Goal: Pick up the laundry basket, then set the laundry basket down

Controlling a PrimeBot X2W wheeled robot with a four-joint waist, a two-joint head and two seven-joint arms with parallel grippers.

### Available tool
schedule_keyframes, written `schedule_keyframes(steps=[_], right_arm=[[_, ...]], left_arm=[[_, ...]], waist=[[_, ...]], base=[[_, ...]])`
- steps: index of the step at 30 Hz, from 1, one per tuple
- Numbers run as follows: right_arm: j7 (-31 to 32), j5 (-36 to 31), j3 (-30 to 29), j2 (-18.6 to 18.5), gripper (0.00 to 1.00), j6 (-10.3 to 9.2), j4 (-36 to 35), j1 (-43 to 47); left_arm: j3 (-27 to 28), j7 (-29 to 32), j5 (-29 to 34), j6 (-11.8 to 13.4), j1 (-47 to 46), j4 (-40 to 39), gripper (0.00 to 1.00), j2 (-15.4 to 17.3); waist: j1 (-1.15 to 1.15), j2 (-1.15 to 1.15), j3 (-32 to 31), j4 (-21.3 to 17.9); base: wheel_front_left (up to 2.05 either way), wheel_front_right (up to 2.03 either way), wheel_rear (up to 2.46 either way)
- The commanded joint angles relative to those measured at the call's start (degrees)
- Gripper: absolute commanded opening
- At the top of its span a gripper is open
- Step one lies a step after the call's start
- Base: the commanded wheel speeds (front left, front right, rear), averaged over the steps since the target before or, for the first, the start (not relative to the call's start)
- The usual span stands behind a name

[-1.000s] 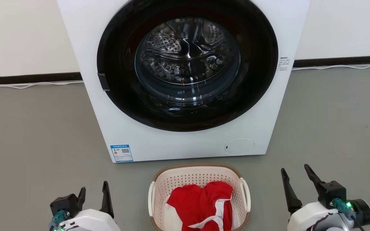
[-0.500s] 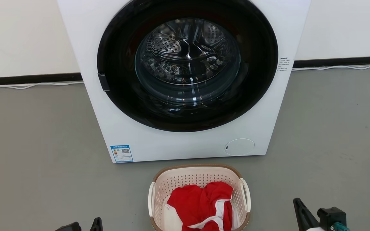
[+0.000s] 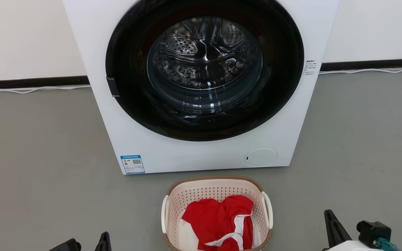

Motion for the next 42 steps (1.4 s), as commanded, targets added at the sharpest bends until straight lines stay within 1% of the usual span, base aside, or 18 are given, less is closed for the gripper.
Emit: schedule_keyframes(steps=[1,42], right_arm=[[0.48,2.50,0.07,-0.31,0.00,0.07,-2.04,-2.14],[7.01,33.43,-0.38,-0.43,0.00,0.20,-8.34,-2.71]], left_arm=[[0.66,0.40,-1.83,-0.69,-2.49,-2.07,0.00,0.32],[2.94,7.12,-25.48,-4.04,-3.31,-9.08,0.00,0.73]], waist=[[-0.01,0.00,0.08,0.03],[-0.01,0.00,1.67,0.54]], base=[[0.00,0.00,0.00],[0.00,0.00,0.00]])
